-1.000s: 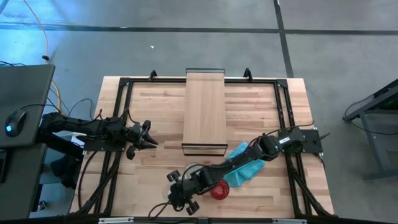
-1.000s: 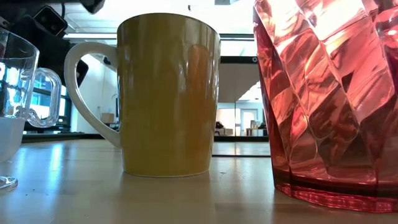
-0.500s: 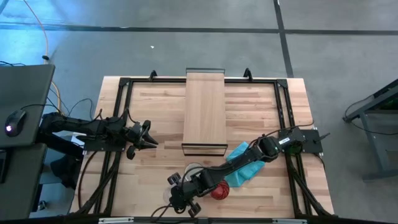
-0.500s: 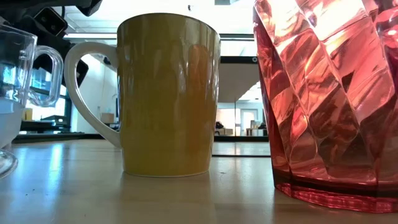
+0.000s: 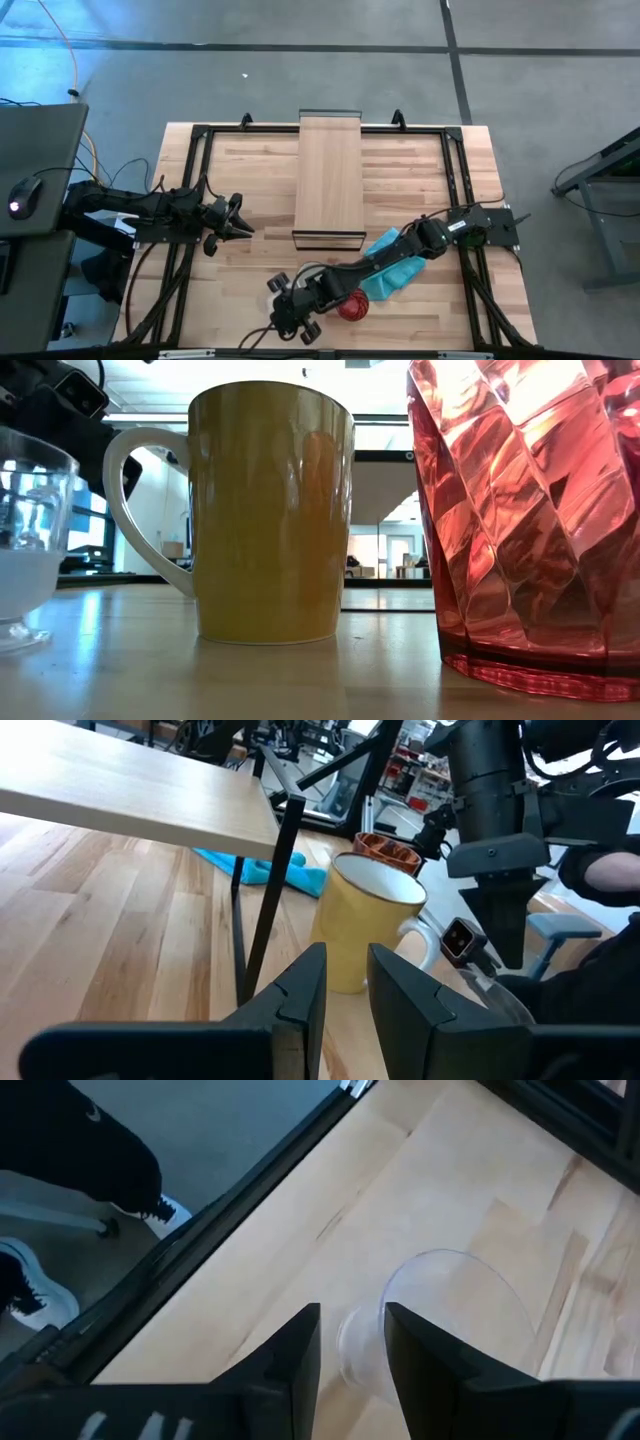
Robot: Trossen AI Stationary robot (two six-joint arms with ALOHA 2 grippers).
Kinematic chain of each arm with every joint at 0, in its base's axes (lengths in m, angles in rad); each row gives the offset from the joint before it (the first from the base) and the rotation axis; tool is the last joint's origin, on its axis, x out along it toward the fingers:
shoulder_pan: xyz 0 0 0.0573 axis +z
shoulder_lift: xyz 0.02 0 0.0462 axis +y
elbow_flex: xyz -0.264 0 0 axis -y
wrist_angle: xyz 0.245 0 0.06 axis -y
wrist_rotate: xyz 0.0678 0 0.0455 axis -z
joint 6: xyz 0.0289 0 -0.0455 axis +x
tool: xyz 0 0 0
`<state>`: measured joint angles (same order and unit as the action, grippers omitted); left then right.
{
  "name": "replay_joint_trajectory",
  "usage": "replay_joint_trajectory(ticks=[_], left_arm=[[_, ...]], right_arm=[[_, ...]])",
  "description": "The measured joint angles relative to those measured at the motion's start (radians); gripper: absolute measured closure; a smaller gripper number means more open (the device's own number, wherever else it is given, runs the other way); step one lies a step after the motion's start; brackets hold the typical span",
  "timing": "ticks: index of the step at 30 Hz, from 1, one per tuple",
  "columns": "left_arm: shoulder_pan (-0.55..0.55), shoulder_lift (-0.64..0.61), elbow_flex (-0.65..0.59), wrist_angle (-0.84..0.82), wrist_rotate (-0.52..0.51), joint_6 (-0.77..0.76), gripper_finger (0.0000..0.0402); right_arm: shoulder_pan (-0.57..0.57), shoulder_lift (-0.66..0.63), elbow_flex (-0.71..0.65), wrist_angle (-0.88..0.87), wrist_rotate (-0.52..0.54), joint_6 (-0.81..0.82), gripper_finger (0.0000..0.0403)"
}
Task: Stack small to large cups/mugs on shelf
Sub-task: Put the transparent cup on the shelf
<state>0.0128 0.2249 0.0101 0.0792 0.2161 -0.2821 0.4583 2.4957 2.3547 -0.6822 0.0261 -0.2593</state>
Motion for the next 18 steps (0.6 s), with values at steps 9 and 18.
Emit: replay_joint_trajectory(ticks=[9, 18], left_arm=[[0.0, 0.0, 0.0, 0.001, 0.0, 0.006, 0.0334], [0.0, 0.0, 0.0, 0.001, 0.0, 0.008, 0.0334]], right_arm=[[-0.001, 0.002, 0.0, 0.005, 0.019, 0.015, 0.0295], [-0.007, 0.023, -0.002, 0.019, 0.045, 0.06, 0.0295]])
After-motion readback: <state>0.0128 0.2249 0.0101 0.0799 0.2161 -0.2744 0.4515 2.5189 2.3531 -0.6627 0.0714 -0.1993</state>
